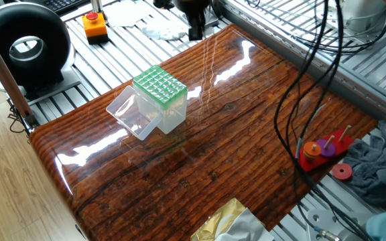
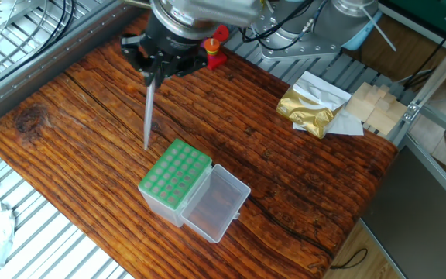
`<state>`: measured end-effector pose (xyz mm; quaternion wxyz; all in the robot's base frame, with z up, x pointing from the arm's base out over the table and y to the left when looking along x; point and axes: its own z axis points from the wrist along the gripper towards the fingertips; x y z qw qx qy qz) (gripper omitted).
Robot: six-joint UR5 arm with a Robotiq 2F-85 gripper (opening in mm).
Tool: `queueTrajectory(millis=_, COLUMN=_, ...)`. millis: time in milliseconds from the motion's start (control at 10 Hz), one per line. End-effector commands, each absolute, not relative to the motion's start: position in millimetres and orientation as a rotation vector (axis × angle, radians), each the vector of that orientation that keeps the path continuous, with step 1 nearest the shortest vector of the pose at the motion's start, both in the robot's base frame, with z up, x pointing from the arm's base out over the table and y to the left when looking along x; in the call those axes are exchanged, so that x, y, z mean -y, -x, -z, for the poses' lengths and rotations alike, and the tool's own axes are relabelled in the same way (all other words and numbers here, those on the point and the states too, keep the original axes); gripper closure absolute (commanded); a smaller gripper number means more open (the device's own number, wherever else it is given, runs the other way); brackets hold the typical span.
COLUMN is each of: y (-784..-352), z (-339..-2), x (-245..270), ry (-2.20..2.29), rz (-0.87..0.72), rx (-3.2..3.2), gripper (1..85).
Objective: Insert a large pipette tip into the holder for large pipette tips
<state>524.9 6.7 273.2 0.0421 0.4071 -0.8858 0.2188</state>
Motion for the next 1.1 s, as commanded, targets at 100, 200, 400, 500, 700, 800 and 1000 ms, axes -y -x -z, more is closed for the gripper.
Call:
queueTrajectory(millis=100, y=-493.0, z=-283.5, x=5.8, ry=-1.285, rz=-0.697, rx=2.471, gripper=84.7)
queueTrajectory(millis=200, y=-489.0, z=-286.9, x=10.8, ry=-1.283, rz=-0.708, rx=2.436, gripper=84.7)
queueTrajectory(millis=400, y=-495.8, z=-291.2, x=22.4, ry=-1.320, rz=-0.775, rx=2.362, gripper=84.7)
queueTrajectory(millis=500, y=-501.8, z=-290.2, x=24.5, ry=-1.329, rz=-0.812, rx=2.345, gripper=84.7)
queueTrajectory(millis=700, y=-521.1, z=-295.8, x=34.9, ry=-1.365, rz=-0.945, rx=2.288, gripper=84.7)
queueTrajectory(millis=800, y=-519.7, z=-294.8, x=33.8, ry=-1.367, rz=-0.937, rx=2.285, gripper=84.7)
queueTrajectory(millis=1000, y=-538.0, z=-304.1, x=45.9, ry=-1.423, rz=-1.047, rx=2.200, gripper=84.7)
